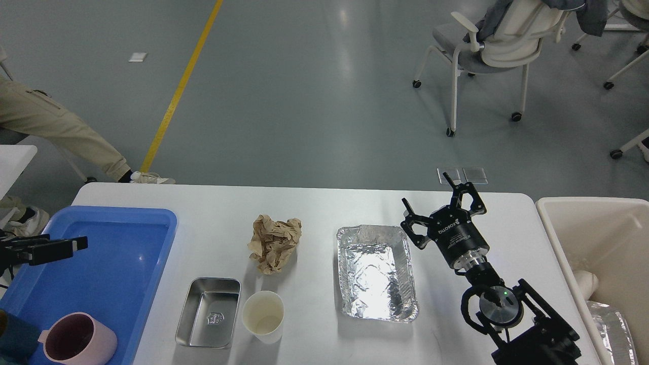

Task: Tidy desktop
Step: 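Release the mug and withdraw the left gripper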

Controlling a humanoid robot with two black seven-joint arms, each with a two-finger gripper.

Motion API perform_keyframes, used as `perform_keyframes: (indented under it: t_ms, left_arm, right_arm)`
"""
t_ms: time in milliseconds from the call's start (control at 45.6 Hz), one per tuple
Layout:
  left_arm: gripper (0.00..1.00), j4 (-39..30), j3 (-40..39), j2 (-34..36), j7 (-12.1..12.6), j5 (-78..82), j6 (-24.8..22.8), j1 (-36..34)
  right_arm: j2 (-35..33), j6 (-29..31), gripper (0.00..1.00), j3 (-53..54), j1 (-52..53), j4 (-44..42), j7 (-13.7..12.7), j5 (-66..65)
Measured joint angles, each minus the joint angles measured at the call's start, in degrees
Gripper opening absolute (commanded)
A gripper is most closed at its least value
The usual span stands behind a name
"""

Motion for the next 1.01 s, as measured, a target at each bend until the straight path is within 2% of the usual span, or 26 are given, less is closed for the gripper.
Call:
perform_keyframes:
  t_ms: [176, 263, 483, 746, 878, 1009]
  left_arm:
    - [0.97, -12.77, -0.48, 3.01, 4.73, -14.38, 0.24, 0.59]
    - [0.97, -17.09, -0.52, 3.89, 6.01, -18.75, 0.48, 0.68]
    - [0.97, -24.51, -0.57, 4.77, 6.65, -30.71, 4.01, 2.47]
    - [0.97, -35.28, -0.29, 12.28, 7.13, -34.89, 10.02, 6.60]
    - [0.97, -36.73, -0.05, 15.28, 7.44, -39.33, 11.70, 8.38]
    - [0.97, -36.59, 0.04, 17.29, 9.16, -46.50, 14.51, 10.82]
  right_arm:
    - [0.00, 0.00, 1.00, 0.02, 0.00, 0.01, -0.03, 0.00]
    - [0.09, 0.00, 1.00, 0.02, 0.00, 0.01, -0.03, 0.00]
    - [0.25, -0.09, 1.00, -0.06, -0.09, -0.07, 0.02, 0.00]
    - [0.21, -0.10, 1.00, -0.09, -0.78, -0.09, 0.02, -0.11]
    - [0.24, -0.12, 1.00, -0.09, -0.83, -0.09, 0.02, -0.10]
    - [0.64, -0.18, 1.00, -0.09, -0.81, -0.09, 0.02, -0.31]
